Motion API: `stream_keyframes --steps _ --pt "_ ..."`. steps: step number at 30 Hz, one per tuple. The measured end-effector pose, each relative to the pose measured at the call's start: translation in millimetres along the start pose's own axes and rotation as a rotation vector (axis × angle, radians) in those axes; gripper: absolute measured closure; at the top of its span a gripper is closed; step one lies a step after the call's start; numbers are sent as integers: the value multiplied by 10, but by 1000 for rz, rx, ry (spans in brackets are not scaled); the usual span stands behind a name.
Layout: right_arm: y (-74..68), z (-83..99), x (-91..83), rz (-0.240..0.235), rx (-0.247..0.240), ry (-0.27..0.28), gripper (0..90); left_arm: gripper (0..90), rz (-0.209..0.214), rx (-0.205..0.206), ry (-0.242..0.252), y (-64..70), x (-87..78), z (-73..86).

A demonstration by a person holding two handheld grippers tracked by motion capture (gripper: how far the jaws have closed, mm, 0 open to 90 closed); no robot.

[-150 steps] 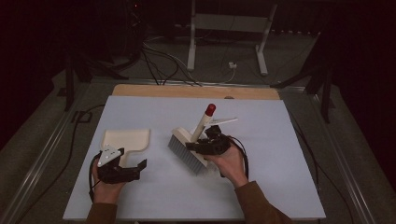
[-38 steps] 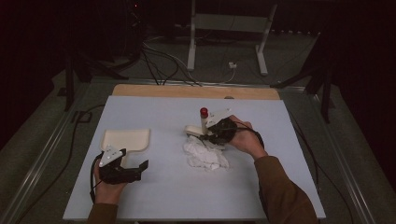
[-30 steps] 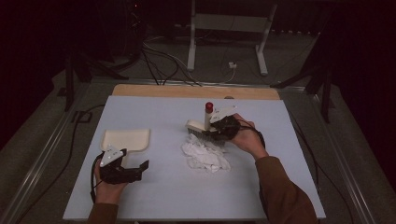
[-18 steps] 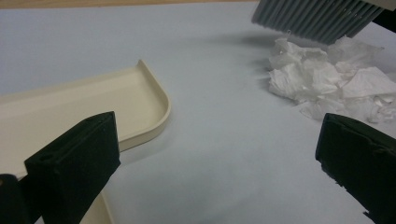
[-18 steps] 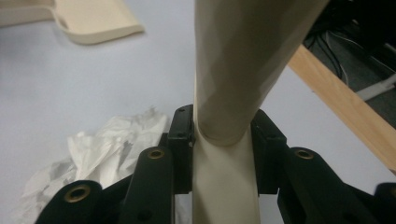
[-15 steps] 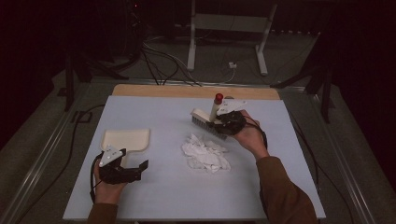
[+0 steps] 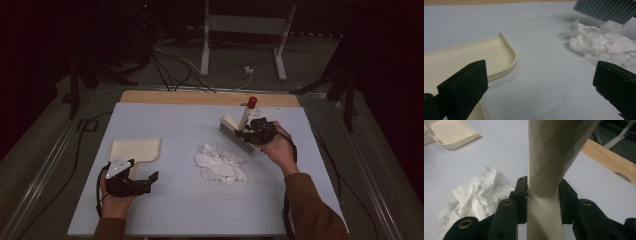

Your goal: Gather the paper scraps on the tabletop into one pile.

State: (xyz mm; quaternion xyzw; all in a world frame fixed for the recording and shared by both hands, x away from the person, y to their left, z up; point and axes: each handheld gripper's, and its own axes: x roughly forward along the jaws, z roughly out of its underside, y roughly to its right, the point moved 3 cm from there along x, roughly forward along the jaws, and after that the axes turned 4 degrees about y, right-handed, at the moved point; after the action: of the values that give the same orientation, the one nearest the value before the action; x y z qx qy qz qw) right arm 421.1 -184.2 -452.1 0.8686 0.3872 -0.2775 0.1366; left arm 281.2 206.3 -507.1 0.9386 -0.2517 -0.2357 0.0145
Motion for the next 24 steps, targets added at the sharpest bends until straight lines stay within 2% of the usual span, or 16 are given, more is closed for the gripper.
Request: stream_keyframes --steps 8,15,24 --pt "29 78 -158 33 34 -6 673 8 -12 -16 22 -32 -17 -29" --pt "46 131 -271 59 61 6 673 8 -20 -17 23 -53 -17 -30" --pt "82 225 -392 86 131 21 673 8 -45 -12 28 -87 -45 -41"
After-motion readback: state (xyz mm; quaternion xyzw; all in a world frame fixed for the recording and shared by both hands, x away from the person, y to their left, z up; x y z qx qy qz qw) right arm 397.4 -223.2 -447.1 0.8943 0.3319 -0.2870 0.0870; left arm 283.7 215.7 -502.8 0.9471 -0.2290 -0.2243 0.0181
